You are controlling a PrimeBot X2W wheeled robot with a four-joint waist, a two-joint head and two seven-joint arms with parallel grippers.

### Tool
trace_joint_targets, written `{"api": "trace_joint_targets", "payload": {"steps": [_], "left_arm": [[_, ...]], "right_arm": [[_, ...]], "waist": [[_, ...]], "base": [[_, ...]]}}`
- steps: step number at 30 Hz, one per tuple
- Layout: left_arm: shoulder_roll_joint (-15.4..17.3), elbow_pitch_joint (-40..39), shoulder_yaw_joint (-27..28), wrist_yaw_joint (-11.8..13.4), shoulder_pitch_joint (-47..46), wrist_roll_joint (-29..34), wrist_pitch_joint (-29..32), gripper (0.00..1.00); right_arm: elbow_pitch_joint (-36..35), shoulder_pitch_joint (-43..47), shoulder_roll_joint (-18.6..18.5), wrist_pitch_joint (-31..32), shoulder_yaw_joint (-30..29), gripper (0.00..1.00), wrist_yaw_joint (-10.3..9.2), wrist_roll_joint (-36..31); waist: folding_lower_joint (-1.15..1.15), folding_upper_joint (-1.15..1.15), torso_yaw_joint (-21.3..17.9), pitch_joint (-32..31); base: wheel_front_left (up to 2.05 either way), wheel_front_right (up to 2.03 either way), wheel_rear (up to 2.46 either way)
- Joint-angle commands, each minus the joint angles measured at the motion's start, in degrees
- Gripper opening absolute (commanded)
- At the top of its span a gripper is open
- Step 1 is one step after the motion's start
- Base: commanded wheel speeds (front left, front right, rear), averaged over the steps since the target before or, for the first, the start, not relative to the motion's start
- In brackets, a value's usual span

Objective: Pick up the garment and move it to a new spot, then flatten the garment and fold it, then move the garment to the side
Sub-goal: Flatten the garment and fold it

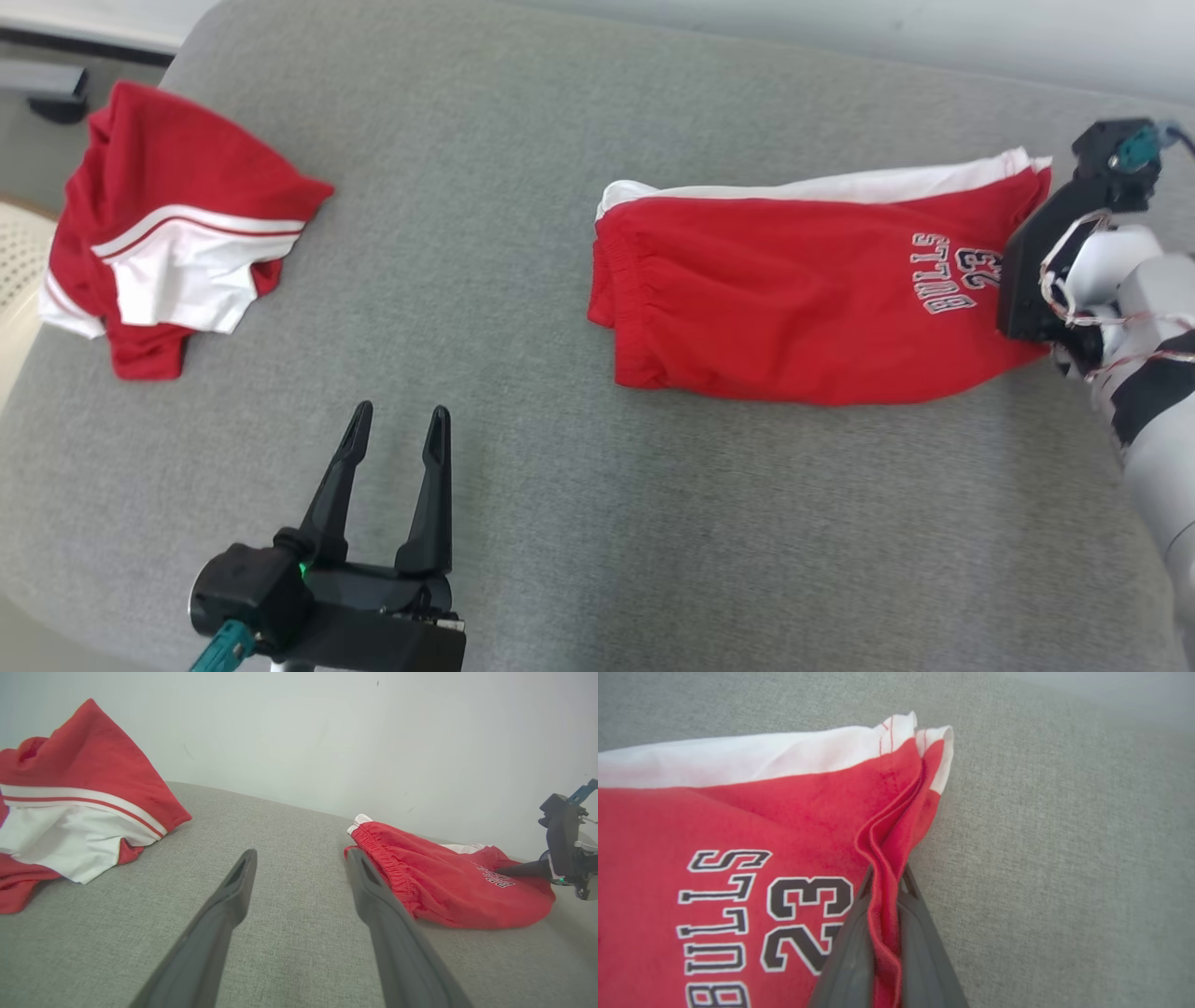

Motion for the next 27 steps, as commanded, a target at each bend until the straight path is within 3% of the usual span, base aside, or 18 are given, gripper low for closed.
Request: {"api": "trace_joint_targets", "payload": {"steps": [1, 8, 19, 27], "left_arm": [[0.1, 0.23, 0.15, -0.03, 1.31, 0.33, -0.19, 1.0], [0.78, 0.78, 0.4, -0.04, 2.28, -0.02, -0.19, 1.0], [1.08, 1.23, 0.28, -0.05, 3.28, -0.3, -0.19, 1.0], [1.0, 1.74, -0.3, -0.05, 3.66, -0.19, -0.19, 1.0]], "right_arm": [[0.28, 1.45, 0.1, -0.31, -0.29, 0.0, -0.14, -0.54], [0.56, 4.16, 0.83, -2.95, -2.8, 0.0, -0.14, -2.57], [0.74, 5.13, 2.04, -4.07, -6.41, 0.0, -0.13, -5.5], [0.86, 4.21, -0.75, -2.37, -8.55, 0.0, -0.13, -10.38]], "waist": [[0.0, 0.0, -1.74, -1.68], [0.0, 0.0, -4.03, -4.12], [0.0, 0.0, -4.15, -6.52], [0.0, 0.0, -2.5, -8.49]], "base": [[0.0, 0.0, 0.0], [0.0, 0.0, 0.0], [0.0, 0.0, 0.0], [0.0, 0.0, 0.0]]}}
